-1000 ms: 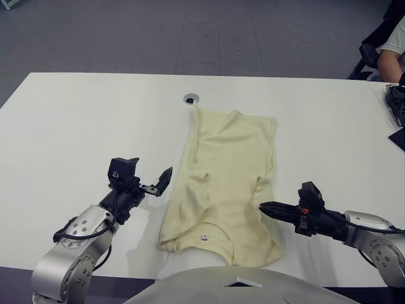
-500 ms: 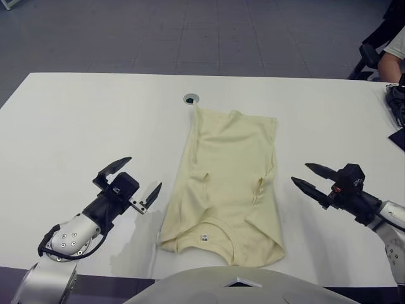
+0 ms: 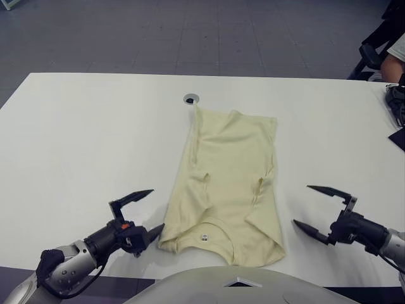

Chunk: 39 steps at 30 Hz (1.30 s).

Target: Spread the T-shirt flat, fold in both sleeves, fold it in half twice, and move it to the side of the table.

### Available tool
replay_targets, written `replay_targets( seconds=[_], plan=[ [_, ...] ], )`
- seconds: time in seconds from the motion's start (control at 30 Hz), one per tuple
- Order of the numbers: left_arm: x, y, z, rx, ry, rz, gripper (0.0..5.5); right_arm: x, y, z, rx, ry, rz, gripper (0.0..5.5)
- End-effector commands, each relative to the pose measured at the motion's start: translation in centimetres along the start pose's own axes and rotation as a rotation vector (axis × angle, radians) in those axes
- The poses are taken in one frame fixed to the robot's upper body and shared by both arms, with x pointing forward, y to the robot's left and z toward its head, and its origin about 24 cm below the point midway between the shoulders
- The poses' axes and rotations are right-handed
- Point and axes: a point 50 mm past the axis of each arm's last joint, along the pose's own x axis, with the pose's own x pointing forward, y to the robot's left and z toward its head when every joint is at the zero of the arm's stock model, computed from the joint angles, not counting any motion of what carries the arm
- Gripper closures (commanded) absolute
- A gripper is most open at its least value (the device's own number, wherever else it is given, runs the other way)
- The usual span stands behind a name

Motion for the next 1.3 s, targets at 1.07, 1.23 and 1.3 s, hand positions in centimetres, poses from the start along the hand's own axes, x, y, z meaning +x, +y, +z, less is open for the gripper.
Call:
replay_targets(
  seconds=[1.07, 1.23, 1.3],
  plan=[
    [-2.2, -2.4, 0.5, 0.377, -0.219, -0.181, 0.1, -1.6, 5.0, 1.3, -0.248, -0.207, 0.38, 0.14],
    [-1.1, -3.2, 1.2, 0.379, -0.235, -0.219, 0.1, -1.6, 4.5, 0.8, -0.257, -0.206, 0.395, 0.14],
    [-0.6, -3.2, 1.3, 0.378, -0.23, -0.221, 0.1, -1.5, 4.5, 0.7, -0.256, -0.207, 0.399, 0.14]
  ],
)
